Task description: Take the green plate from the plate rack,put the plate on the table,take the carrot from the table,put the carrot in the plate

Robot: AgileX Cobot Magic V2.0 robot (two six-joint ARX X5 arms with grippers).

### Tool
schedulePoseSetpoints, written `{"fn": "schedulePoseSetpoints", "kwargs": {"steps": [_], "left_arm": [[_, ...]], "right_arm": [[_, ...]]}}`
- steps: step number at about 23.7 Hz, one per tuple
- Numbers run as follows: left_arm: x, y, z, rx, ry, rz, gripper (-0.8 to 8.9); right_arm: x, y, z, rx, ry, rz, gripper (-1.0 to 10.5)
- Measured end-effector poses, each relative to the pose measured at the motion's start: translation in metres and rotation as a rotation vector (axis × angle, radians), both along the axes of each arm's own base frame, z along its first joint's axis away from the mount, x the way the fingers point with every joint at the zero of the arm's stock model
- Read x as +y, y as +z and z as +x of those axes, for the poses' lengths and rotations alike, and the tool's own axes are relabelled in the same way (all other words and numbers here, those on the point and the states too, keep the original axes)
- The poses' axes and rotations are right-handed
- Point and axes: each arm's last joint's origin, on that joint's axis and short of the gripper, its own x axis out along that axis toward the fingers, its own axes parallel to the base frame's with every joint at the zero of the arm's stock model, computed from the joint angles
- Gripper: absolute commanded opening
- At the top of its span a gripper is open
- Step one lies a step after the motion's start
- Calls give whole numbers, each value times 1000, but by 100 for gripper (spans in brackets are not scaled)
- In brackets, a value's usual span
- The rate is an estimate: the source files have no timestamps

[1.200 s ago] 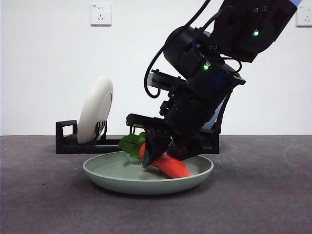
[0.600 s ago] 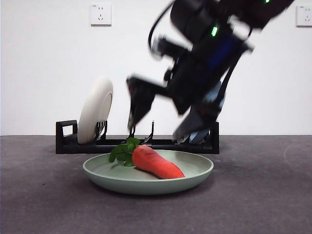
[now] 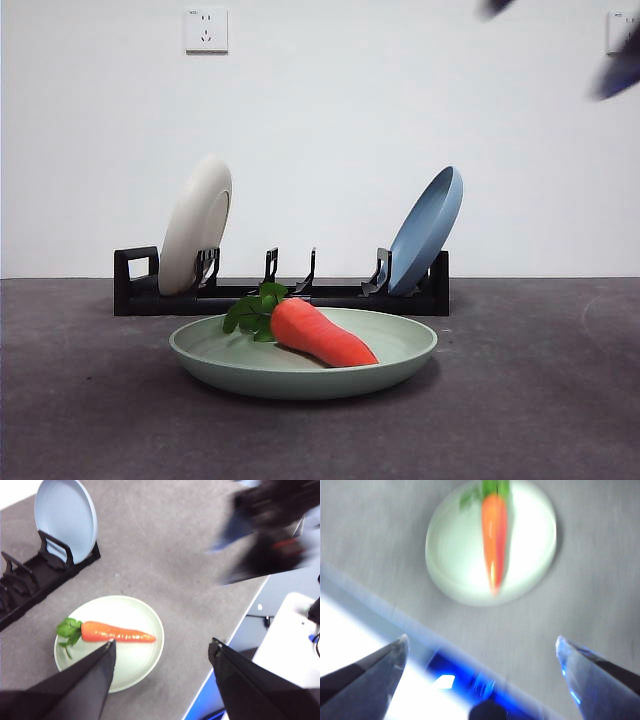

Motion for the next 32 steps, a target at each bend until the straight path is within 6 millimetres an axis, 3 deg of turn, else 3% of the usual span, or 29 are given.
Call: {"fn": "schedulePoseSetpoints", "kwargs": {"steps": [1,3,5,6,11,32], "left_arm": [[1,-1,0,6,0,10,314],[2,-3,-1,20,0,35,273],[3,-5,-1,29,1,50,-15],[3,-5,-2,32,1,55,1],[3,-6,-2,40,4,61,-8],[3,-6,-2,42,5,60,-3]], "right_arm": [[-9,3,-12,14,14,11,475],[-24,10,-31,-11,26,54,272],[-33,15,-41,-51,32,94,35],[-36,16,-45,-68,32,108,-20],[-44,19,-54,-97,32,130,-7],[-44,19,-54,-96,31,129,1]]}}
